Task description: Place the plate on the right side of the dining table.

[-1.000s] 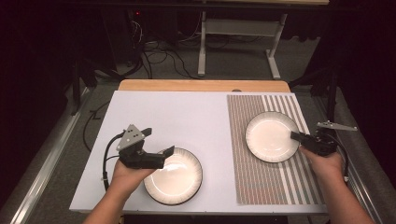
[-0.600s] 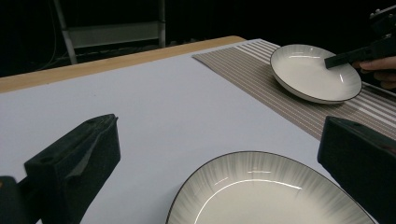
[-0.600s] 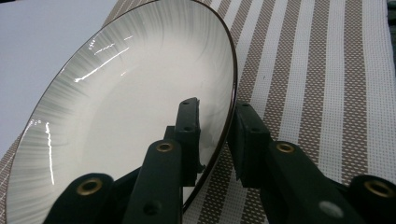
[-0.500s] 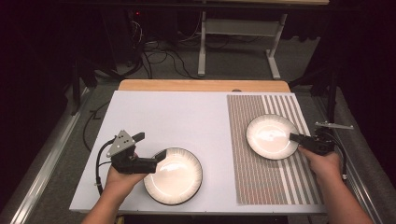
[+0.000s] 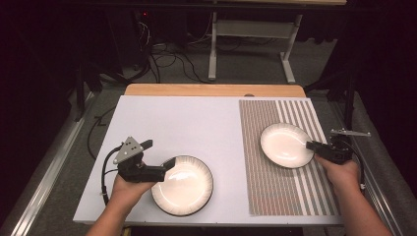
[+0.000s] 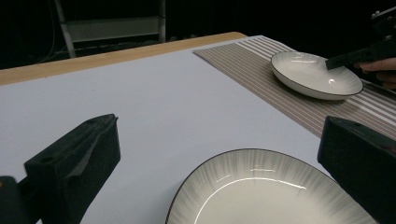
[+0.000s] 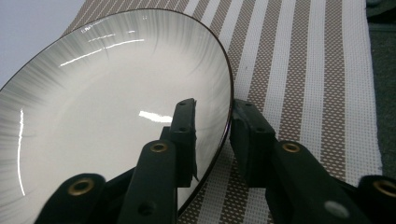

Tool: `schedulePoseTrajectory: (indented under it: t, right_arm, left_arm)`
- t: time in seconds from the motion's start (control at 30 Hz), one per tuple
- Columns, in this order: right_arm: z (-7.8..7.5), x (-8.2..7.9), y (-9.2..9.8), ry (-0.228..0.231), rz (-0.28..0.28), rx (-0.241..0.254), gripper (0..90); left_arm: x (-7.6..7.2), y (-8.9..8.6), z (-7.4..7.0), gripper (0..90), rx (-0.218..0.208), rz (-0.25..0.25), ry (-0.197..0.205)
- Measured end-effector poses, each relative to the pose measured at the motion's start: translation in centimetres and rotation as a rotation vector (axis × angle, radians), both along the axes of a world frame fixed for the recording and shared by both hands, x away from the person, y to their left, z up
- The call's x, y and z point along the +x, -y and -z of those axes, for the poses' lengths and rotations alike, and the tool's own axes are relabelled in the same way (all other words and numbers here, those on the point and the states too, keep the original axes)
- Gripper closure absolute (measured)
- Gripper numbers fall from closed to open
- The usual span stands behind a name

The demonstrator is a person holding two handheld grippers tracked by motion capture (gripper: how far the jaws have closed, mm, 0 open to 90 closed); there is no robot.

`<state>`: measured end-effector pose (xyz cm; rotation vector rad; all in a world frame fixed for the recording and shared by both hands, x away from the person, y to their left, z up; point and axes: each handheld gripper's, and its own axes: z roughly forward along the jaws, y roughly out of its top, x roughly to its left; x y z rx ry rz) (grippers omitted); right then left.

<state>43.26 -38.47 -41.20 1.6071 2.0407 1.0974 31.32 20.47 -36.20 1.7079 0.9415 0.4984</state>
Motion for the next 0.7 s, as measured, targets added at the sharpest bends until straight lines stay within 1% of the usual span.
schedulePoseTrajectory:
  t: [0.07,0.1,0.13,0.17,0.23,0.33,0.4,0.43,0.5,0.57,0.63,0.67,0.7]
  right_arm:
    - [-0.2,-0.1,-0.1,0.005,0.005,0.0,67.1]
    - [-0.4,-0.2,-0.2,0.024,0.006,-0.004,63.6]
    - [-0.5,-0.3,-0.2,0.03,0.007,-0.009,61.6]
    - [-0.8,-0.4,-0.3,0.049,0.006,-0.013,59.2]
    - [-1.1,-0.8,-0.6,0.07,0.013,-0.044,54.6]
    - [-1.8,-1.5,-1.1,0.119,-0.002,-0.094,50.6]
    - [-2.3,-2.0,-1.5,0.16,-0.014,-0.11,46.7]
    - [-2.5,-2.3,-1.7,0.174,-0.017,-0.11,44.8]
    - [-3.2,-3.0,-2.3,0.209,-0.034,-0.107,44.0]
    - [-3.8,-3.8,-3.0,0.24,-0.051,-0.097,38.9]
    - [-4.4,-4.4,-3.6,0.264,-0.076,-0.072,36.9]
    - [-4.7,-4.8,-4.0,0.279,-0.09,-0.061,35.1]
    - [-5.2,-5.5,-4.8,0.305,-0.103,-0.046,31.9]
  left_arm:
    - [0.0,-0.1,0.0,0.0,0.001,-0.002,-0.002]
    - [0.0,-0.1,0.1,0.0,0.001,-0.003,-0.003]
    - [0.0,-0.2,0.1,0.0,0.0,-0.005,-0.005]
    - [0.1,-0.2,0.1,0.0,-0.001,-0.007,-0.007]
    - [0.1,-0.3,0.2,0.0,0.004,-0.013,-0.005]
    - [0.1,-0.4,0.2,0.0,0.005,-0.02,-0.006]
    - [0.1,-0.4,0.3,0.0,-0.001,-0.019,-0.011]
    - [0.1,-0.4,0.3,0.0,-0.002,-0.018,-0.012]
    - [0.1,-0.5,0.3,0.0,0.003,-0.023,-0.005]
    - [0.0,-0.4,0.2,0.0,0.004,-0.022,-0.004]
    - [0.0,-0.4,0.2,0.0,0.003,-0.02,-0.003]
    - [0.0,-0.3,0.2,0.0,-0.004,-0.015,-0.006]
    - [0.0,-0.3,0.2,0.0,-0.005,-0.015,-0.006]
